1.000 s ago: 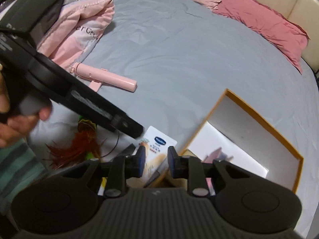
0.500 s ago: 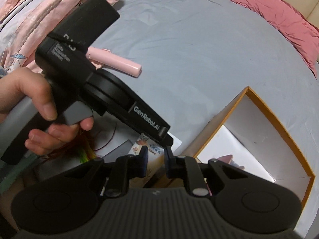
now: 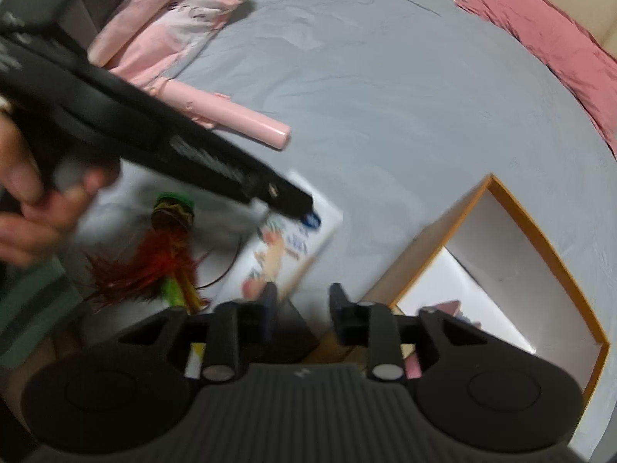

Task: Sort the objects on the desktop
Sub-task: 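Lift the Vaseline tube with the left tool while the right grasps the black gold-printed box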

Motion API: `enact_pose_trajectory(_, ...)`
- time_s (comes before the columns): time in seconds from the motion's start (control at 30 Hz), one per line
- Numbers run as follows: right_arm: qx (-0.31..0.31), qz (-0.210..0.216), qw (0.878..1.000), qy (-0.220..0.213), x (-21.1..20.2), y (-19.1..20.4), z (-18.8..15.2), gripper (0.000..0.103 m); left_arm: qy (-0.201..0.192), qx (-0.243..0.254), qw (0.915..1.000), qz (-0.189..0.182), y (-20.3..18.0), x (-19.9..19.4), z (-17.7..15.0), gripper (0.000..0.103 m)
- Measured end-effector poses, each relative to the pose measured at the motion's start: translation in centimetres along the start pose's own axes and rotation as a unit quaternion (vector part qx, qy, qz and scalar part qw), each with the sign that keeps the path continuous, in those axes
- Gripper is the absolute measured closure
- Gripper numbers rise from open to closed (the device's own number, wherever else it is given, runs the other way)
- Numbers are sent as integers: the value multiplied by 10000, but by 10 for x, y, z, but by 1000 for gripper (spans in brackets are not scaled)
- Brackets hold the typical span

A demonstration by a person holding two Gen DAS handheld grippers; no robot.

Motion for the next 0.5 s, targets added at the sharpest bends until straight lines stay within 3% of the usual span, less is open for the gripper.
enact_pose_trajectory(0.17,-552,169,9982,137,5,13,2,59,-311,537,9974,366,0,-36,-5,96)
enact_pose_trajectory(0.27,-1072,239,9931,415,17,26,3,45,-443,891,9928,671,1,-47,-14,96)
enact_pose_trajectory(0.33,-1479,232,9866,654,26,34,1,40,-379,874,9934,637,5,-49,-19,96)
enact_pose_trajectory(0.5,-2083,119,9693,1298,49,47,-8,40,-36,926,9932,704,14,-49,-34,96)
Point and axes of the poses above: each gripper's, at about its wrist camera, not at the fingertips, and x roughly the way its jaws point, y to its left, z to its top, the point moved 5 cm from there along x, roughly the way its jaws point, and after that the axes turned 1 degree about -x, right-handed, at the moved point
